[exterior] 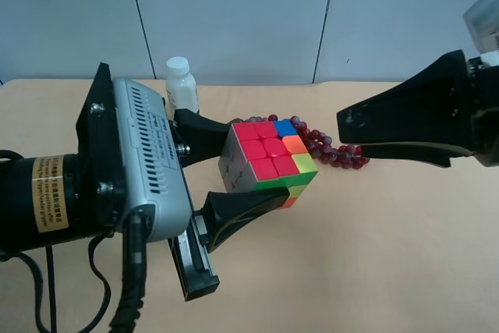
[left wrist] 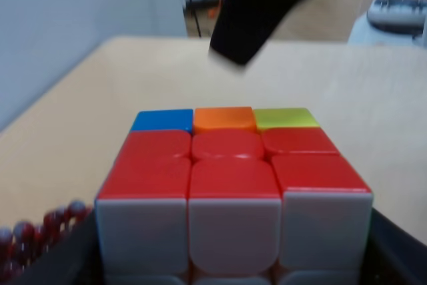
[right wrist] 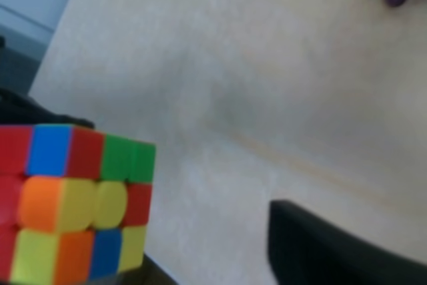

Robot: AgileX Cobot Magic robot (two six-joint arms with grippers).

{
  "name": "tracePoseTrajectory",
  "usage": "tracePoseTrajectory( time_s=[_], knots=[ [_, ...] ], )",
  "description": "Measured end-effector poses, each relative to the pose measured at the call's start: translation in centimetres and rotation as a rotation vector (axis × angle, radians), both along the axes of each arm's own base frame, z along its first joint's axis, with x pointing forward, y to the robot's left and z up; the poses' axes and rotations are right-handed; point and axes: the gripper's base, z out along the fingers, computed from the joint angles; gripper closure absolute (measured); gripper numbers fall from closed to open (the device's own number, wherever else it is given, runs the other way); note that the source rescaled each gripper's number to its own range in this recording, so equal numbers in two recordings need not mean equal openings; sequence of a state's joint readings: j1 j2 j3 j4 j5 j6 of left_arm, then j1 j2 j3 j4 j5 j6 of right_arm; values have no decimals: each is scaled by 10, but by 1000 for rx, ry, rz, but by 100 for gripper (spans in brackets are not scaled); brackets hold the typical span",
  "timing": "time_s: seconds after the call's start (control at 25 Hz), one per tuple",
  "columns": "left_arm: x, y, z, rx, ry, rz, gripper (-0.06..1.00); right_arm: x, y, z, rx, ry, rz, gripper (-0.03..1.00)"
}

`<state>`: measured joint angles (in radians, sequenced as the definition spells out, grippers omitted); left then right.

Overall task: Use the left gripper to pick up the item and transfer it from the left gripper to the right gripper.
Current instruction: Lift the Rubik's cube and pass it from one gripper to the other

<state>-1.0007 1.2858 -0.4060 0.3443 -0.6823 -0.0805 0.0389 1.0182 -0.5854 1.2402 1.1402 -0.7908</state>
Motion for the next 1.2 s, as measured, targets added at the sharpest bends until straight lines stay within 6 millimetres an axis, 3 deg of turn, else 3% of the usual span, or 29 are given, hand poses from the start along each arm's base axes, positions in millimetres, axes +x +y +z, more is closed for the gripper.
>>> tracePoseTrajectory(
  time_s=[0.4,1.2],
  knots=[
    [-1,-1,3,-33,-10,-8,94,27,5,-26,49,66,73,-3],
    [-1,-1,8,-80,-26,-20,94,22,21,-25,71,30,163,-3]
  ],
)
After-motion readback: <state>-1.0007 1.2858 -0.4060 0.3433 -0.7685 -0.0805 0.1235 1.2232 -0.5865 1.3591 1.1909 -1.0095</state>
